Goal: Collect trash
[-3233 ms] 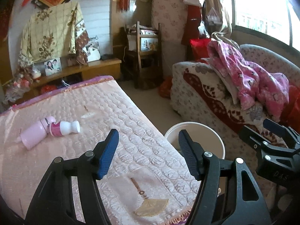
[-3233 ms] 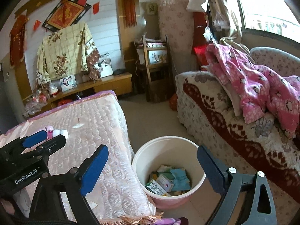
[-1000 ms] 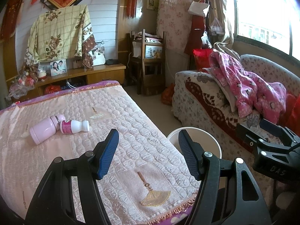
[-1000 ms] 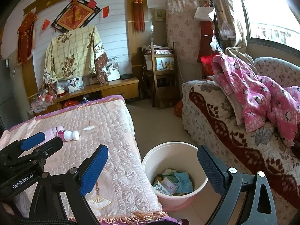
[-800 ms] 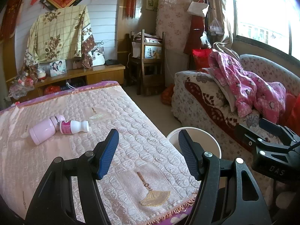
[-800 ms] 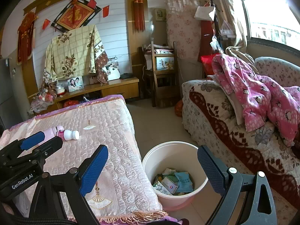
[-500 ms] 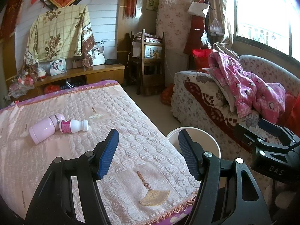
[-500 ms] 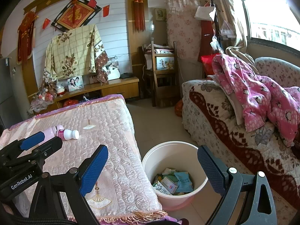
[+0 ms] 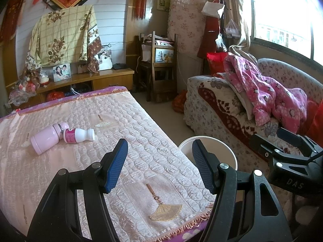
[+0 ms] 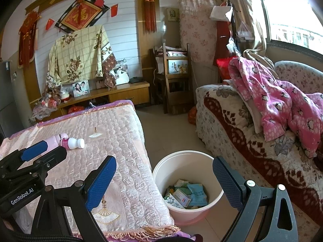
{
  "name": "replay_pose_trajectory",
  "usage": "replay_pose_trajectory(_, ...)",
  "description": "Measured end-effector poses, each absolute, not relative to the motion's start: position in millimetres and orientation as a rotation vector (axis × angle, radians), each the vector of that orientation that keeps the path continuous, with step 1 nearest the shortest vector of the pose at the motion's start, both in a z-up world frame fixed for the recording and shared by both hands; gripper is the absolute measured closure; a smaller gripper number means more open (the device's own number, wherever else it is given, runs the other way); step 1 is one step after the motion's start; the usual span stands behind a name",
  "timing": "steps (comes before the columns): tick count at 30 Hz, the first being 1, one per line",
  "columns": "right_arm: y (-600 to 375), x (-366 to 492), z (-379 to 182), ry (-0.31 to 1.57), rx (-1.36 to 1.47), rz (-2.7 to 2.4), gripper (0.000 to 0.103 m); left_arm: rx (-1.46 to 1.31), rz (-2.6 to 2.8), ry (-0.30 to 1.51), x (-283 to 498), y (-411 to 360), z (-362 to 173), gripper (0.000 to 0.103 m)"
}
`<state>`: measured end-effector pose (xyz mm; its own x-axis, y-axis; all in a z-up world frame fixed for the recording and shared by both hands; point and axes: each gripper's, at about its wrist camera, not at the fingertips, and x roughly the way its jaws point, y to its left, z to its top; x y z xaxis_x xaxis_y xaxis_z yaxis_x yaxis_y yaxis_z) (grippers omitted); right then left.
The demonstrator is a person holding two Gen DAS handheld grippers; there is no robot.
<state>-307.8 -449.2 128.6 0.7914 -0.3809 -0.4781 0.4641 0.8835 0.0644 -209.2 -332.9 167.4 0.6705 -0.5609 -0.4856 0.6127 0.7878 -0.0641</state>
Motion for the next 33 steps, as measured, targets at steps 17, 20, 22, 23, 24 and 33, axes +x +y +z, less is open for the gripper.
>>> replay_pose_trajectory(17, -449.1, -307.5, 128.0, 0.478, 0.181, -0.458, 0.008, 0.106, -0.664, 0.509, -210.4, -333.6, 167.0, 0.038)
replay_pose_trajectory(20, -448.9, -307.0, 129.2, 0.477, 0.182, -0.458, 0.008, 0.106, -0.664, 0.511, -211.4, -334.2, 166.3, 0.038)
replay_pose_trajectory(22, -448.8, -307.0, 129.3, 0.478, 0.181, -0.457, 0.008, 0.106, -0.665, 0.512, -211.7, -334.2, 165.9, 0.038)
replay_pose_trajectory(23, -448.6, -307.2, 128.5, 0.480, 0.180, -0.457, 0.008, 0.105, -0.666, 0.514, -211.9, -334.3, 165.6, 0.038)
replay_pose_trajectory(24, -448.5, -306.9, 129.5, 0.478, 0.181, -0.458, 0.008, 0.104, -0.668, 0.516, -214.1, -336.3, 164.3, 0.038)
replay_pose_trajectory(33, -448.3, -313.4, 121.7, 0.488, 0.181, -0.454, 0.008, 0.094, -0.665, 0.523, -216.7, -336.1, 160.0, 0.038)
